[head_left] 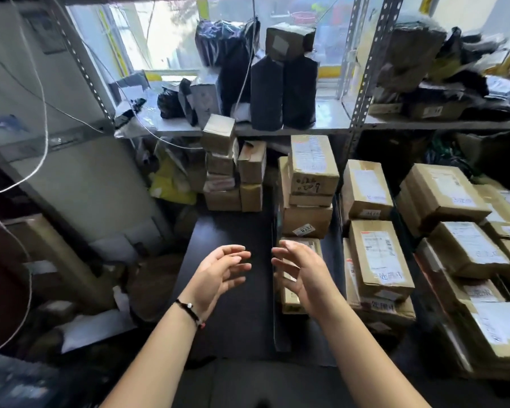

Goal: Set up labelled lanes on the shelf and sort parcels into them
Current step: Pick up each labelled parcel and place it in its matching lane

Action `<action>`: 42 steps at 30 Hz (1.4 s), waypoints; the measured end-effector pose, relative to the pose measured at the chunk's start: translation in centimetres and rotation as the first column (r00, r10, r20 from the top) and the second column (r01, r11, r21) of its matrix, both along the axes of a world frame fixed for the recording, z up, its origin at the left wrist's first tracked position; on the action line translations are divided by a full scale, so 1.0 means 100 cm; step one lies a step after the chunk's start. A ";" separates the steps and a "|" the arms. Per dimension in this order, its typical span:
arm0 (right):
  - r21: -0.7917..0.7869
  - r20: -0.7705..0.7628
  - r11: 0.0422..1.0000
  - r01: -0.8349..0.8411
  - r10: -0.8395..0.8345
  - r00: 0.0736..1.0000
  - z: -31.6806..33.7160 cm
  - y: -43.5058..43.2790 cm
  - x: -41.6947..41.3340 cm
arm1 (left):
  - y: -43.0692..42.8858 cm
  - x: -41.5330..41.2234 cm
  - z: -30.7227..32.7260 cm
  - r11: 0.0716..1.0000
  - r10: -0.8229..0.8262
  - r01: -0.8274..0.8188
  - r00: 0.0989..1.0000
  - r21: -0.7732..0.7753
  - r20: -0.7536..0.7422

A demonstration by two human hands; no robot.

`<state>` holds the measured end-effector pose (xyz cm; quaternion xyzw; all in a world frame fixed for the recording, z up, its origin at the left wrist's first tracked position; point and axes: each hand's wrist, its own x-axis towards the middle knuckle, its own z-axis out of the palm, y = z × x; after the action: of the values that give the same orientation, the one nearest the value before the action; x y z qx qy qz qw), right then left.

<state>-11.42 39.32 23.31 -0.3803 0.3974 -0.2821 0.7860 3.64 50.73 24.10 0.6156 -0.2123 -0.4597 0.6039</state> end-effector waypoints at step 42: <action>-0.123 -0.210 0.989 0.088 -0.112 0.971 0.029 -0.245 0.321 | -0.339 0.364 0.002 0.918 0.158 -0.250 0.943 0.307 0.293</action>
<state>20.70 14.83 26.24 -0.4317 0.4827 -0.3005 0.7003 40.02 16.86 24.27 0.7847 -0.1420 -0.3377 0.5001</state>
